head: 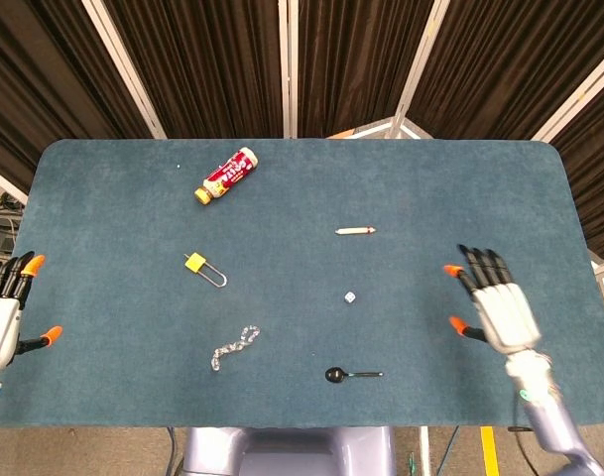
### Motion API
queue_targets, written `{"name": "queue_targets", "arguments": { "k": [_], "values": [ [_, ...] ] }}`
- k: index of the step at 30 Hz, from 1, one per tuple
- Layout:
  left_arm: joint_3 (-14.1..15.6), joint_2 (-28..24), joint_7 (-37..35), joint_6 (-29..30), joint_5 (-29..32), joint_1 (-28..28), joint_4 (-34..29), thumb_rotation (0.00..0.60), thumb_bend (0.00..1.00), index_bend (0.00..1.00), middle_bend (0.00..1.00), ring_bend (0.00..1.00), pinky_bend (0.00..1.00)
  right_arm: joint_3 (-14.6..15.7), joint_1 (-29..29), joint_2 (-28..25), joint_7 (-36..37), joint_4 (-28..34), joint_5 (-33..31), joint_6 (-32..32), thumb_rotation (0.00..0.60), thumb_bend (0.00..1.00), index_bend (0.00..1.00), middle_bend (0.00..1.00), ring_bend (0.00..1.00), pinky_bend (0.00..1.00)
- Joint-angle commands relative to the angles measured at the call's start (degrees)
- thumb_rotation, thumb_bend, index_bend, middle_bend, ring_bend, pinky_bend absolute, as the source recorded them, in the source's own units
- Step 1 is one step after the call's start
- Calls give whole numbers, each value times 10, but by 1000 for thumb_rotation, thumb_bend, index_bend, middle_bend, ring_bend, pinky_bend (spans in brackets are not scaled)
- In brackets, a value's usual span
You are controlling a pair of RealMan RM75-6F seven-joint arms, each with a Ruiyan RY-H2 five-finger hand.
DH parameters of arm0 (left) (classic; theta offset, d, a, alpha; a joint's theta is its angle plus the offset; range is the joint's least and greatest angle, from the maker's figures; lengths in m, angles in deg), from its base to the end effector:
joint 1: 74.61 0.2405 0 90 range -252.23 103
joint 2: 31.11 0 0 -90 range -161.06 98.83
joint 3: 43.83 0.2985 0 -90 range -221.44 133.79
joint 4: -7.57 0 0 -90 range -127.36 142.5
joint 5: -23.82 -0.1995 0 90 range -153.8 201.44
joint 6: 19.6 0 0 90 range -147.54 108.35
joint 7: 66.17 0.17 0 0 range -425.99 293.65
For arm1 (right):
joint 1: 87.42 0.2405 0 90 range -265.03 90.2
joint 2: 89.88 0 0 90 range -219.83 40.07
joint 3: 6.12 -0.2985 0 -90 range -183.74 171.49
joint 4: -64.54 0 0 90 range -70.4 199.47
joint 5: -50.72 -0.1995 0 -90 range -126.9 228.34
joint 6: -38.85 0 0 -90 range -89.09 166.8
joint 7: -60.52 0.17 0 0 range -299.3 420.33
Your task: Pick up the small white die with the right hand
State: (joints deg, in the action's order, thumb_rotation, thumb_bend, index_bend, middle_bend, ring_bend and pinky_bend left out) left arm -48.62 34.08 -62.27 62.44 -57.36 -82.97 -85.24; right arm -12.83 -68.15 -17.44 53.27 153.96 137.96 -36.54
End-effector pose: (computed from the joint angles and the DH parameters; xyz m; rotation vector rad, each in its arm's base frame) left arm -0.3415 0.2367 0.1819 -1.3743 -0.8894 -0.8743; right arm -0.2778 -0.3000 0.1226 1.6236 -0.7685 1.0171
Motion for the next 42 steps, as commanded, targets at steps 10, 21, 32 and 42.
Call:
{"name": "queue_targets", "arguments": {
  "k": [10, 21, 32, 42],
  "values": [
    [-5, 5, -15, -29, 23, -10, 22, 600, 123, 0, 0, 0, 0, -53, 127, 107, -169, 36, -141, 170, 600, 201, 394, 122, 0, 0],
    [-7, 9, -34, -49, 37, -15, 42, 600, 124, 0, 0, 0, 0, -65, 183, 185, -233, -12, -233, 214, 600, 221, 431, 148, 0, 0],
    [-7, 11, -40, -58, 42, -19, 47, 600, 124, 0, 0, 0, 0, -65, 208, 220, -239, -58, -265, 221, 600, 199, 436, 154, 0, 0],
    [-8, 13, -38, -61, 45, -21, 48, 600, 123, 0, 0, 0, 0, -57, 218, 234, -235, -91, -283, 228, 600, 198, 417, 137, 0, 0]
  ]
}}
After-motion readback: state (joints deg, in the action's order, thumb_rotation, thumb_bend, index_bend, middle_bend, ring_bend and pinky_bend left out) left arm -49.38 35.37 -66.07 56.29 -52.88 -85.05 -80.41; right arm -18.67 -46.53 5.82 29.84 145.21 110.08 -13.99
